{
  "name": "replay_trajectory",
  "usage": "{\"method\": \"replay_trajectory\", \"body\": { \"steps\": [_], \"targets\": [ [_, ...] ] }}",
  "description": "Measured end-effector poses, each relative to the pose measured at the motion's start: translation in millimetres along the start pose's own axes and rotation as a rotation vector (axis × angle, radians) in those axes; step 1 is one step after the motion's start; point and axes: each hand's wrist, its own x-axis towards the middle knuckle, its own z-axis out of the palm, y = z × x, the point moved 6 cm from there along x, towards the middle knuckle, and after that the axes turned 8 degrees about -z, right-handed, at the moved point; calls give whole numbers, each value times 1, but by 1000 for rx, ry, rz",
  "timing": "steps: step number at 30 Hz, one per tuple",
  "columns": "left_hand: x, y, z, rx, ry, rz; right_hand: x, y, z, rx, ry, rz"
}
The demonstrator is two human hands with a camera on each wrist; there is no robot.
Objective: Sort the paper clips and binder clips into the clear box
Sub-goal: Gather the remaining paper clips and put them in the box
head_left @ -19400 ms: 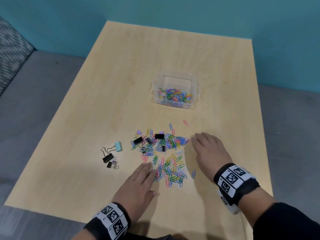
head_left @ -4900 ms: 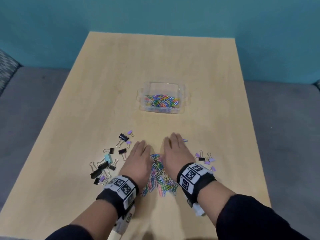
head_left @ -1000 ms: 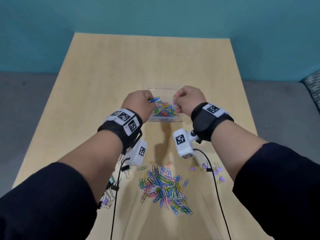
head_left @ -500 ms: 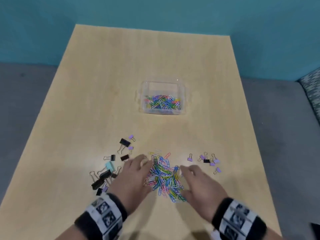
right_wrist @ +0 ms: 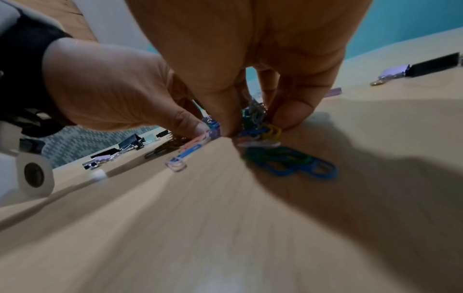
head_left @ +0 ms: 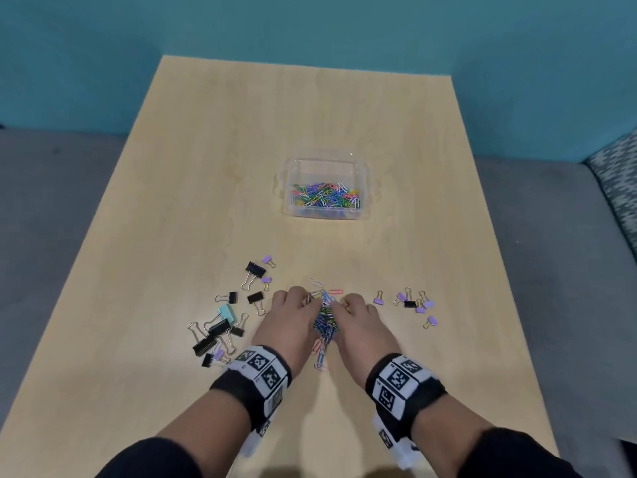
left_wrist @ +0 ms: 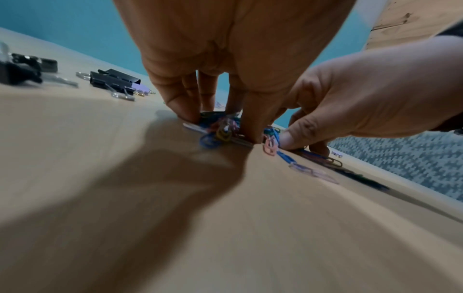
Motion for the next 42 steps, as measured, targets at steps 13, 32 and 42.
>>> {"method": "replay_trajectory", "body": {
  "steps": [13, 32, 42],
  "targets": [
    [1, -7, 1, 66, 18, 28, -2, 8, -17, 54, 3, 23],
    [21, -10, -67, -338, -49, -91, 28, 30, -69, 416, 43, -38],
    [145, -5, -144, -177, 179, -94, 146, 43, -164, 37, 162, -99]
  ]
}}
